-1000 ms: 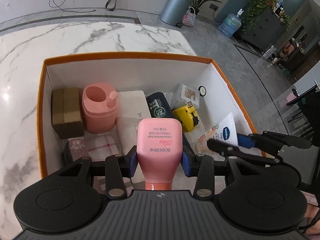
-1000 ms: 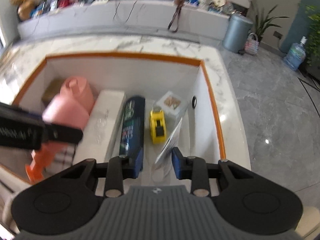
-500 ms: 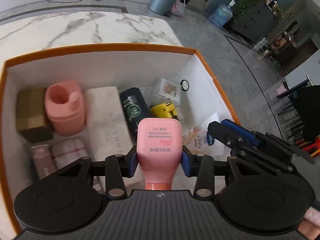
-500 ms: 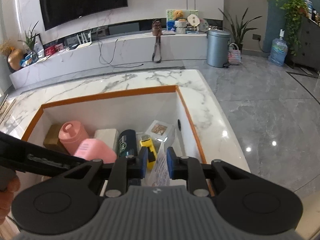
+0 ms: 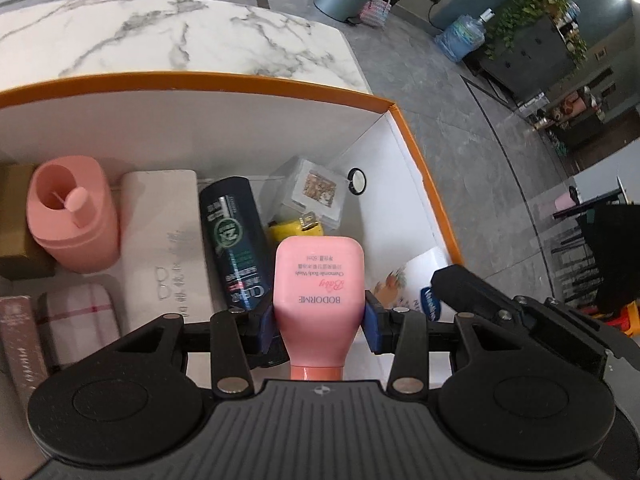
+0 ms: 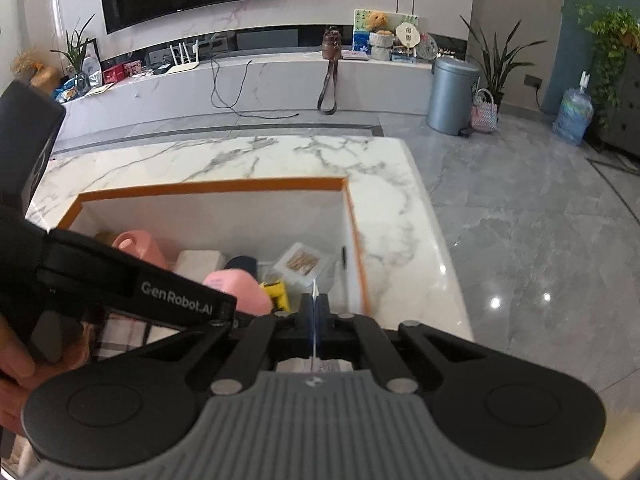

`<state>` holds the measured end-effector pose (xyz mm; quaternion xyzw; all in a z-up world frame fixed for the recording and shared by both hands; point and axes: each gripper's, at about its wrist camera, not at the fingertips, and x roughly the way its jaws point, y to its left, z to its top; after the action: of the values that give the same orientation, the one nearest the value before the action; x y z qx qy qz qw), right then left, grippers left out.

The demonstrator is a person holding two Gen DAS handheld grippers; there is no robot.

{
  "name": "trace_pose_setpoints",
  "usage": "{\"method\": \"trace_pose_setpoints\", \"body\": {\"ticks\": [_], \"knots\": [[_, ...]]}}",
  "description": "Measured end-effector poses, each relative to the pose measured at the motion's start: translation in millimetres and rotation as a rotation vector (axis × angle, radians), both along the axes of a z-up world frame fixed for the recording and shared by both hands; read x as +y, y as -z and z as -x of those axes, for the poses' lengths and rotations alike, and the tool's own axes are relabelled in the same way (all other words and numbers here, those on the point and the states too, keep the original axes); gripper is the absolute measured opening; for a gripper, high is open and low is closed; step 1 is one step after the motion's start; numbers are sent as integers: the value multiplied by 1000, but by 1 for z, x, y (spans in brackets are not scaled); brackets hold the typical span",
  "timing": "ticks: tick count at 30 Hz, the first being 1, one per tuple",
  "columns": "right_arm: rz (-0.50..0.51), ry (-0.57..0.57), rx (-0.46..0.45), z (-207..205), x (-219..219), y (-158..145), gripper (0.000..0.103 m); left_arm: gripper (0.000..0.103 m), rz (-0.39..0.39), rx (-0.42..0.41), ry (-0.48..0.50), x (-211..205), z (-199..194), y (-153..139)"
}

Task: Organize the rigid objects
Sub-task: 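Lower the Vaseline tube and pink bottle into the box and release both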

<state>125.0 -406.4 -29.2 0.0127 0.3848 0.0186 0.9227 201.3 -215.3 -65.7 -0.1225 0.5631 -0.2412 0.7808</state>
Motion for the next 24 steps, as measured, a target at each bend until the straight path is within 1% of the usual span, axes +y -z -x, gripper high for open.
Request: {"method": "trace_pose_setpoints", "body": {"ticks": [3,9,13,16,19,22,24], "knots": [[-2,-6,7,-2,-6,2,0,49,17,32,-25,-5,-3,5],[-57,44,-5,-1,-21,6,0,49,44,116,-61,-11,-6,23],[-64,31,-2,1,-19,6,6,49,41,145,-64,-15,-8,26],[-63,29,-5,3,-16,6,6,48,43,183,-55,-15,-10,28],[-63,29,-6,5,-14,5,8,49,25,179,-43,-11,-10,25],[-39,31,-13,7,-10,4,9,50,19,171,-34,-5,-8,19],[-26,32,-23,9,-7,1,12,50,18,157,-34,-1,-6,13]]}}
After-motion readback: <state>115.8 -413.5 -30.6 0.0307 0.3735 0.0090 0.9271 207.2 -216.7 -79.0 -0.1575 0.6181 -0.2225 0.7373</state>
